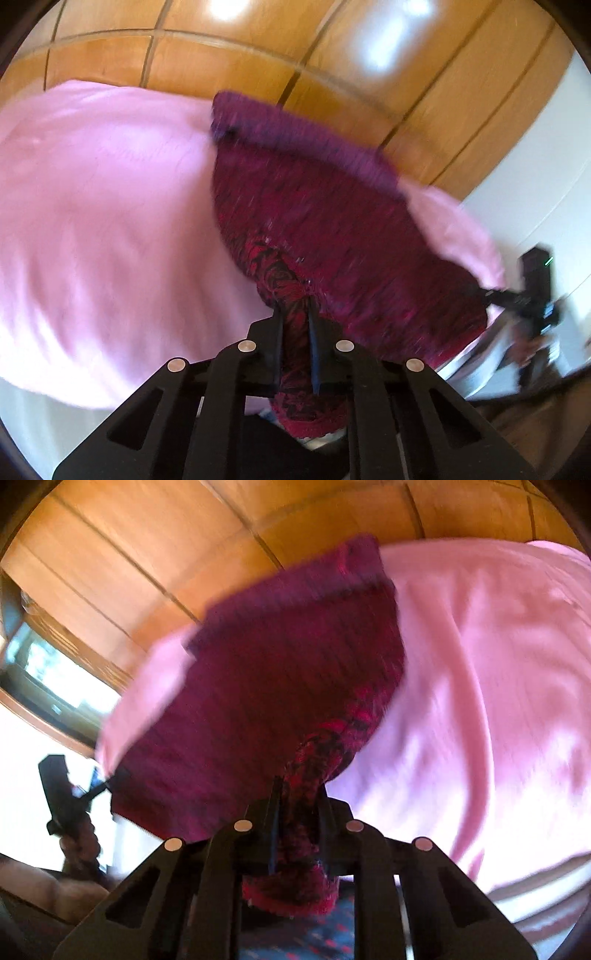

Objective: Fold small clothes

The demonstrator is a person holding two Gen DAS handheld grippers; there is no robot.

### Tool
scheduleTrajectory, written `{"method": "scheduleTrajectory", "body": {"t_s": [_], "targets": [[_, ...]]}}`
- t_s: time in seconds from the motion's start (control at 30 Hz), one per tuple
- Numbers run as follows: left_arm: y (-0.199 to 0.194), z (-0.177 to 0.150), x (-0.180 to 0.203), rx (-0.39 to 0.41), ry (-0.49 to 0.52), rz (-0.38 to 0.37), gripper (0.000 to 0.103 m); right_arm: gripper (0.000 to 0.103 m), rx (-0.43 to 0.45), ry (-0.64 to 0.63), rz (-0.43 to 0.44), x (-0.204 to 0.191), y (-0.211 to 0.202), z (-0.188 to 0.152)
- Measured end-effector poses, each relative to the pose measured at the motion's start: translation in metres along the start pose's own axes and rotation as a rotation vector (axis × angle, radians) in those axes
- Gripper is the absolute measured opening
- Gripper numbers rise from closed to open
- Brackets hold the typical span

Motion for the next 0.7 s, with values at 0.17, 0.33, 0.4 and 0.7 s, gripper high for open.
{"method": "scheduleTrajectory", "body": {"t_s": [0.17, 0.33, 0.4, 0.7], "targets": [[0.015, 0.048, -0.018, 0.084, -0.067, -0.041, 0.009, 0.014, 0.079, 0.041, 0.088, -0.016, 0.009, 0.049], [0.048, 0.088, -0.047, 0.107, -0.15, -0.046, 0.009, 0.013, 0.13, 0.124, 0.09, -0.008, 0.031, 0.106], [0.065, 0.101, -0.061, 0.096, -0.19, -0.029, 0.009, 0.013, 0.135, 0.166, 0.076, 0.0, 0.044, 0.126], [0.134, 0.123, -0.115, -0.013, -0.401, -0.025, 0.018, 0.027, 0.093, 0.358, 0.065, 0.034, 0.094, 0.165]]}}
Point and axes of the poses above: each gripper's, at about its wrist camera, not at the fingertips, and y roughly the way its jaws point, x to its right, z to its top, the point moved 9 cm from there along y, roughly the way its jaws point, and after that the axes turned 15 degrees about y, right-handed, at the moved point
